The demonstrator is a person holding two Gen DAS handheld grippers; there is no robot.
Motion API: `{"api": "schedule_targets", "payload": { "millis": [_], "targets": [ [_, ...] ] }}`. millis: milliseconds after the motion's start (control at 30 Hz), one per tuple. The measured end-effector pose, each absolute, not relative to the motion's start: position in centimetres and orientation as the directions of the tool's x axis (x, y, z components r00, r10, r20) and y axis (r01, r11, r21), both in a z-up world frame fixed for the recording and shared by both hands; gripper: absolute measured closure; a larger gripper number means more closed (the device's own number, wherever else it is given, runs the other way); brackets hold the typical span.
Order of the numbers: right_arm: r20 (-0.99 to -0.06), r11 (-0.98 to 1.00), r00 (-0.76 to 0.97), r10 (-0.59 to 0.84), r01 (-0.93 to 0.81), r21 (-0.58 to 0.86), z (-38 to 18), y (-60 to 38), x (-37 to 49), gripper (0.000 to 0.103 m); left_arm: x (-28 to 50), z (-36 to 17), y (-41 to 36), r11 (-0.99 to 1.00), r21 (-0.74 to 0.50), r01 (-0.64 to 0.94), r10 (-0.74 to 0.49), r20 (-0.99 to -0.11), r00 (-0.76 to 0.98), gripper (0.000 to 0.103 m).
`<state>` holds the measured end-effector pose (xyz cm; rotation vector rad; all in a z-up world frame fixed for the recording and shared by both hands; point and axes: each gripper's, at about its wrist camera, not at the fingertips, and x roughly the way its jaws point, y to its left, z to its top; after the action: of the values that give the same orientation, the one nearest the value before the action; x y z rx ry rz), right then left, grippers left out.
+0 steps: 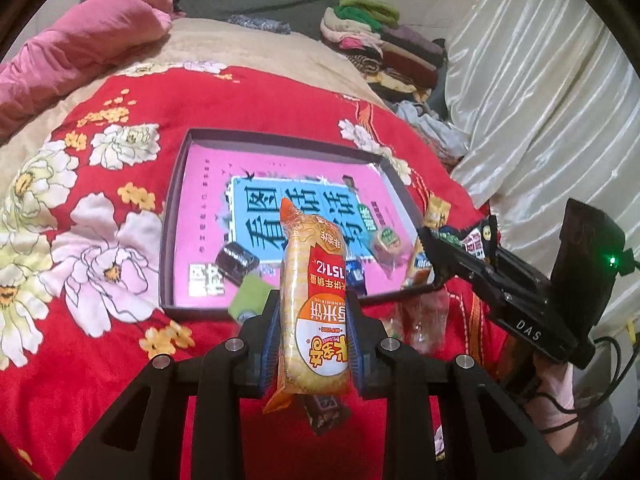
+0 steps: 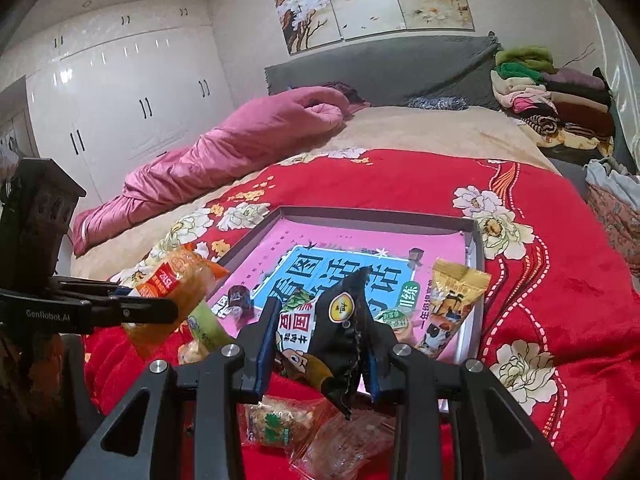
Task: Organize snacks
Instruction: 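Carry the orange cake with left while right carries the black bag over the lid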
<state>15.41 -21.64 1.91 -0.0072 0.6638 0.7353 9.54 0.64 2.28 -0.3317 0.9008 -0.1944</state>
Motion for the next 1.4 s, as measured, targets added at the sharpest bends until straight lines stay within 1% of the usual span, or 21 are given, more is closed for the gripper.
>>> {"api": "schedule_targets", "payload": {
  "millis": [700, 1400],
  "targets": [
    [-0.514, 0.765, 0.595, 0.618, -0.605, 0.219, 3.3, -22.4, 15.9, 0.067, 11.9, 3.7, 0.5, 0.930, -0.366, 0.014, -0.288, -0.707, 0.646, 0.073],
    [-0.506, 0.789, 0.623, 0.597, -0.569, 0.230, 3.5, -22.9, 17.4, 0.067, 14.6, 2.8, -0.4, 0.944, -0.331, 0.006, -0.259, -0.728, 0.634, 0.073]
  ]
}}
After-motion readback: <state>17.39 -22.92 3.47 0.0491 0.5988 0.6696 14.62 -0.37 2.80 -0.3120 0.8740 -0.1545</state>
